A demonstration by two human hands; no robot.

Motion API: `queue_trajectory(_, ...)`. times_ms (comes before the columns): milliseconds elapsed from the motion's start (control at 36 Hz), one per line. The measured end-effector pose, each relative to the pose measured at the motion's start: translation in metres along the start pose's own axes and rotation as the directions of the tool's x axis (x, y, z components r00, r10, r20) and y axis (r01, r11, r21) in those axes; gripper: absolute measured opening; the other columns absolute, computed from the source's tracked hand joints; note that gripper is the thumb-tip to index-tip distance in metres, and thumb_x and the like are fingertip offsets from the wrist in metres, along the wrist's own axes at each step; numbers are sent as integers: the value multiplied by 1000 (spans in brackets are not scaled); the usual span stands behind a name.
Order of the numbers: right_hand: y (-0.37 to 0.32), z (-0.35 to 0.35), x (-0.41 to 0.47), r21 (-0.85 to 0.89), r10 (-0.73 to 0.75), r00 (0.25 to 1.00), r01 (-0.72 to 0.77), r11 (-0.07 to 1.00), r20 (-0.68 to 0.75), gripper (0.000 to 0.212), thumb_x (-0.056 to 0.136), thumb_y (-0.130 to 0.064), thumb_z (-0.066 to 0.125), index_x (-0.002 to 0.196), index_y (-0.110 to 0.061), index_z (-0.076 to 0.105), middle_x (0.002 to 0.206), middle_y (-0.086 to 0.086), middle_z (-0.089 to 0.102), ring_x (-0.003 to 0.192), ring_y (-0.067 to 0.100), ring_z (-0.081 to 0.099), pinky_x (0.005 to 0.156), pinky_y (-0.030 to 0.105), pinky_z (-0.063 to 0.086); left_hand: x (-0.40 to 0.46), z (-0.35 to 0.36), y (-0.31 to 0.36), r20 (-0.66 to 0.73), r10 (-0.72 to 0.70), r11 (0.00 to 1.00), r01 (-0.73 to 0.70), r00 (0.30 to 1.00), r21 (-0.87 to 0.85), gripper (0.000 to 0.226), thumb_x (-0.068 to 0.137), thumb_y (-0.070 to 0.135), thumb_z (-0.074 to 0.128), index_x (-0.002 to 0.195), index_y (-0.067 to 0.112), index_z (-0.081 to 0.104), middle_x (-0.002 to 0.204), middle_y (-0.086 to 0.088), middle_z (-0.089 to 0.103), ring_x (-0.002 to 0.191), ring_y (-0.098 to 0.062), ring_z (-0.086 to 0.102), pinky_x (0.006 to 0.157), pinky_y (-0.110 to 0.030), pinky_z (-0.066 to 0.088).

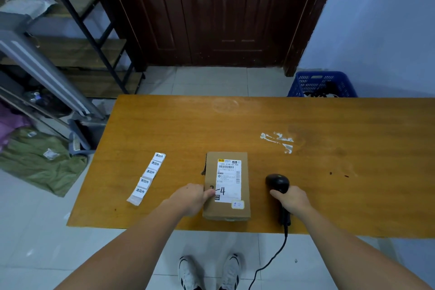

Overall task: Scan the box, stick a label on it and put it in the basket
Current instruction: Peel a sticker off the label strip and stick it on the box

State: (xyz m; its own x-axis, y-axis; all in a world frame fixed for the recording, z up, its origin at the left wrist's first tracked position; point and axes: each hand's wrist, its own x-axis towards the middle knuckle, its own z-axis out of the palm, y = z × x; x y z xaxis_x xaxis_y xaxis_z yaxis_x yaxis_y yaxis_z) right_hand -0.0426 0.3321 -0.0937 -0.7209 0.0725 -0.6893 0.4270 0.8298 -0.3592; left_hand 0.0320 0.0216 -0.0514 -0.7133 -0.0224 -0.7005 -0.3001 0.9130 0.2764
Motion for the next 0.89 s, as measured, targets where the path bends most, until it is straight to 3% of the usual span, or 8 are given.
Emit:
queue_trajectory(83, -11, -23, -6, -78, 15, 1000, -14, 997, 10, 64, 84, -72, 63, 103, -11, 57, 90, 2, 61, 78, 17, 58, 63, 28, 44, -6, -13, -3, -31, -16, 1000, 16, 999, 11, 56, 103, 62, 33, 123, 20, 64, 118, -5, 69, 104, -21, 64, 90, -41, 56)
queue_trajectory(139, -22, -45, -7, -148, -26, 1000, 25, 989, -6, 90, 85, -77, 55, 141, -7, 46, 130, 12, 62, 105, 25, 59, 83, 34, 49, -11, -31, -8, -92, -24, 997, 31, 995, 73, 58, 101, 61, 41, 133, 19, 62, 130, -7, 66, 116, -24, 62, 96, -42, 54)
queue_trajectory(194, -39, -70, -12, -217, -101, 995, 94, 972, -19, 97, 90, -73, 52, 158, -8, 31, 157, 15, 47, 133, 33, 54, 105, 43, 48, -14, -55, -15, -155, -17, 987, 41, 988, 157, 59, 101, 55, 47, 146, 17, 53, 147, -8, 57, 130, -26, 55, 105, -42, 49)
queue_trajectory(278, -73, -100, -27, -378, -259, 966, 242, 893, 6, 87, 96, -62, 54, 161, -11, 27, 164, 13, 40, 144, 31, 45, 117, 44, 42, -24, -98, -23, -212, -12, 983, 51, 977, 178, 61, 103, 51, 49, 152, 16, 47, 155, -10, 49, 137, -28, 49, 109, -42, 45)
queue_trajectory(389, -133, -107, -59, -575, -461, 885, 407, 710, 58, 77, 99, -51, 55, 161, -14, 29, 167, 11, 34, 150, 31, 38, 120, 46, 38, -47, -141, -30, -297, 36, 982, 21, 954, 185, 67, 99, 53, 52, 155, 17, 42, 159, -8, 45, 141, -27, 45, 113, -42, 42)
queue_trajectory(528, -214, -70, -92, -640, -611, 764, 578, 506, 206, 76, 101, -50, 51, 162, -13, 25, 169, 12, 29, 154, 30, 32, 122, 45, 33, -74, -162, -38, -324, 57, 970, 26, 944, 244, 74, 97, 55, 53, 159, 19, 34, 164, -6, 38, 146, -27, 40, 116, -43, 38)
queue_trajectory(667, -270, -26, -116, -632, -654, 690, 663, 401, 309, 76, 101, -54, 45, 162, -13, 25, 168, 13, 31, 152, 31, 34, 122, 48, 33, -92, -169, -53, -281, 20, 958, 61, 960, 279, 73, 102, 53, 44, 162, 16, 27, 169, -8, 29, 152, -28, 31, 119, -43, 32)
queue_trajectory(889, -315, 33, -142, -628, -642, 670, 691, 357, 372, 72, 105, -52, 40, 161, -8, 26, 167, 15, 31, 151, 32, 34, 120, 45, 33, -107, -174, -106, -262, 11, 965, 58, 965, 255, 67, 106, 49, 36, 162, 14, 26, 169, -10, 28, 153, -29, 30, 120, -43, 29)
